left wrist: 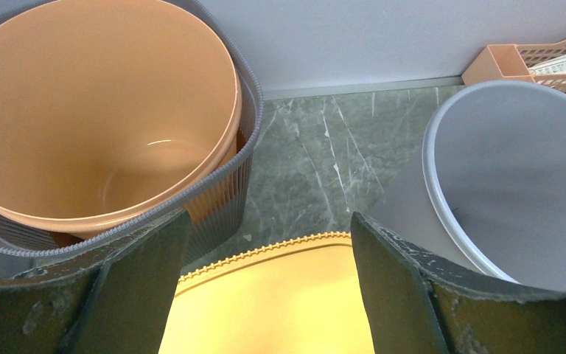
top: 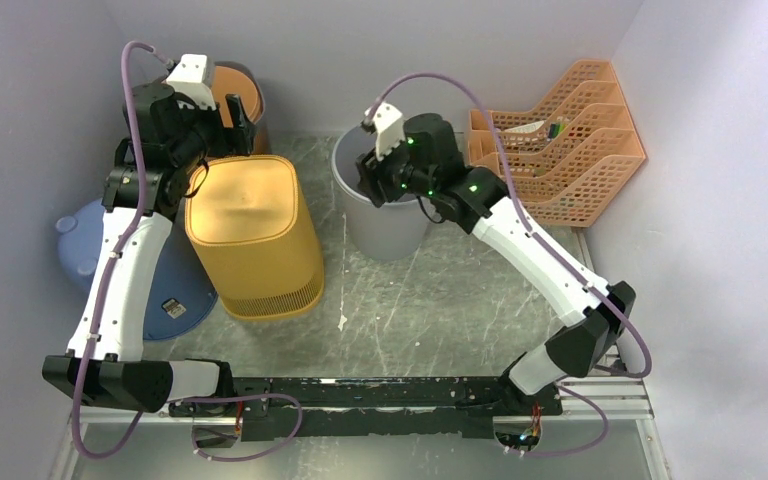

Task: Turn the large container upside down

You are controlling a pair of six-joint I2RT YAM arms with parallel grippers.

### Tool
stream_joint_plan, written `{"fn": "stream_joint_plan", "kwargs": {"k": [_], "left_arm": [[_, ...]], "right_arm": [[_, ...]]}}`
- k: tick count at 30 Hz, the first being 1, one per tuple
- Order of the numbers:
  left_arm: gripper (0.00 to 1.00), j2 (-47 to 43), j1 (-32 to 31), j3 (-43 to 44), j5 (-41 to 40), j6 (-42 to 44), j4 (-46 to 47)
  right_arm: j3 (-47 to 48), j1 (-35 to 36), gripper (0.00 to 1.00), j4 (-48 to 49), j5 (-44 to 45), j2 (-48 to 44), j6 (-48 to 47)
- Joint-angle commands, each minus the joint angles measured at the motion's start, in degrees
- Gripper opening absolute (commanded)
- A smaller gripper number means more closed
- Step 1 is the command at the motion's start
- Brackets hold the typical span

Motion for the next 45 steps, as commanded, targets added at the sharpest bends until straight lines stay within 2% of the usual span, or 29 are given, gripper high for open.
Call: {"fn": "stream_joint_plan", "kwargs": {"k": [1,7,23,28,32,34,36,40,42,45], "left_arm": [[0.91,-0.5,-0.5,-0.6,0.3,-0.2,2.0],[0.91,-1.3,-0.5,-1.7,-0.8,0.6,1.9],[0.91,-2.7,-0.5,-1.9,-0.8,1.1,1.7],[0.91,-2.8,-0.5,-2.0,-1.1,1.4,1.5],[0.92,-2.8,-0.5,-1.4,-1.3,1.5,1.2],[0.92,-2.8,-0.5,-1.1,-1.1,1.5,1.1],[0.92,-2.8,-0.5,-0.7,-0.8,1.3,1.0],[0.91,-2.8,-0.5,0.2,-0.7,1.4,0.6],[0.91,-2.7,-0.5,1.0,-0.8,1.4,0.1],[0.91,-2.5,-0.5,2.0,-0.9,1.5,-0.3]], "right_arm": [[1.4,3.0,0.52,-2.9,-4.3,1.7,-4.5],[0.9,3.6,0.52,-2.6,-5.9,2.8,-4.9],[-3.8,4.0,0.5,-0.8,-0.1,7.0,-6.1],[-3.0,4.0,0.4,-1.0,2.7,8.8,-5.1],[-2.3,3.7,0.16,0.7,4.1,7.8,-3.2],[-2.3,3.2,0.1,2.7,4.3,6.6,-1.9],[-2.5,1.5,0.06,5.4,3.0,5.4,1.3],[-6.6,-4.4,0.03,16.7,-8.0,1.3,11.1],[-12.1,-7.2,0.02,27.0,-12.6,-2.4,18.1],[-23.4,-12.3,0.02,49.3,-17.2,-8.2,31.5]]}}
